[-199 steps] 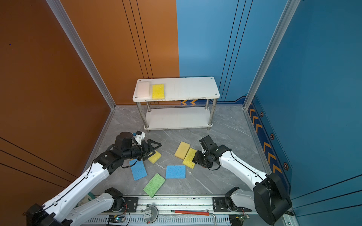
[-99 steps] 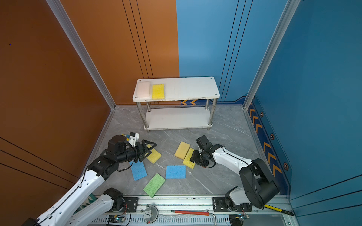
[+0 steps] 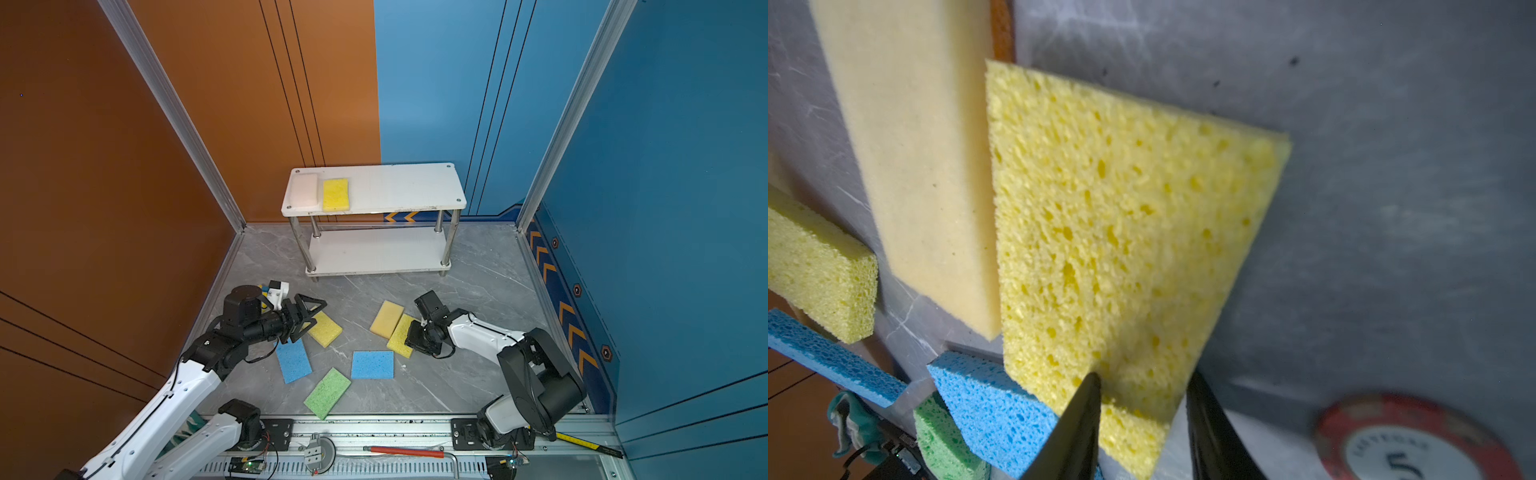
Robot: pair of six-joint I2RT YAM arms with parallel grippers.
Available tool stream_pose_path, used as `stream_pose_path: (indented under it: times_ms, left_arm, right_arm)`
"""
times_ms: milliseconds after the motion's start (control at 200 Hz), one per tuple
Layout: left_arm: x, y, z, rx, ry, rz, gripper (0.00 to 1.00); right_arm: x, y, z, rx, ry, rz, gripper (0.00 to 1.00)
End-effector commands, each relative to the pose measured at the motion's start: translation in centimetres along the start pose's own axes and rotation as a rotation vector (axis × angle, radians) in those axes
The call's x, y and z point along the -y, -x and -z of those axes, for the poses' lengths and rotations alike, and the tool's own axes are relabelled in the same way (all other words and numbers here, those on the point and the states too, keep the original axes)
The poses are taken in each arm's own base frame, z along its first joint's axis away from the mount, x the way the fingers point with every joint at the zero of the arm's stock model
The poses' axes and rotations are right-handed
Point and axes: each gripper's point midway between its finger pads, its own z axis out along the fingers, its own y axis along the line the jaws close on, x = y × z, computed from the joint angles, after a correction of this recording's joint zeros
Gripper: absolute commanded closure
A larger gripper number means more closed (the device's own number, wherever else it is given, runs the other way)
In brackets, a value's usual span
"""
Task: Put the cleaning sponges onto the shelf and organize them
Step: 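Grasp the large yellow cellulose sponge by its edge with the right gripper, then lift the yellow cellulose sponge upright with the right gripper while the left gripper approaches it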
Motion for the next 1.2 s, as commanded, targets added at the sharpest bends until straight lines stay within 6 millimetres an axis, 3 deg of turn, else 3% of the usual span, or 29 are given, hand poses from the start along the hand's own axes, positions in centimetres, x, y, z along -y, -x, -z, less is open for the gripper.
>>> stream_pose_path:
  times_ms: [0, 270, 511, 631, 651, 826, 886, 1196]
  left_arm:
    - [-0.3, -0.4, 0.2, -0.023, 0.0, 0.004, 0.19]
    - [-0.4, -0.1, 0.7, -0.009, -0.007, 0.014, 0.19]
    - [0.1, 0.0, 1.1, -0.008, -0.024, 0.005, 0.18]
    - [0.6, 0.0, 1.1, -0.018, -0.035, -0.016, 0.15]
    - [0.7, 0.0, 1.1, -0.02, -0.037, -0.018, 0.1]
    - [2.6, 0.5, 0.5, -0.038, -0.109, -0.036, 0.01]
    - [3.3, 0.5, 0.1, -0.059, -0.136, -0.041, 0.02]
    - [6.9, -1.5, -1.7, -0.196, -0.179, -0.137, 0.02]
  right_arm:
    - [1.2, 0.4, -0.4, 0.026, -0.041, -0.03, 0.7]
    - [0.8, 0.9, 0.8, 0.043, -0.028, -0.034, 0.91]
    - [-0.8, 1.9, 5.5, 0.097, -0.011, 0.025, 0.98]
    - [-1.9, 2.2, 8.4, 0.124, 0.016, 0.054, 0.98]
    - [-2.2, 2.2, 8.9, 0.127, 0.021, 0.06, 0.98]
    - [-5.7, 2.2, 12.9, 0.14, 0.124, 0.152, 0.98]
    - [-7.4, 2.0, 13.8, 0.129, 0.18, 0.184, 0.98]
    - [-15.8, -0.7, 15.7, 0.007, 0.362, 0.4, 0.98]
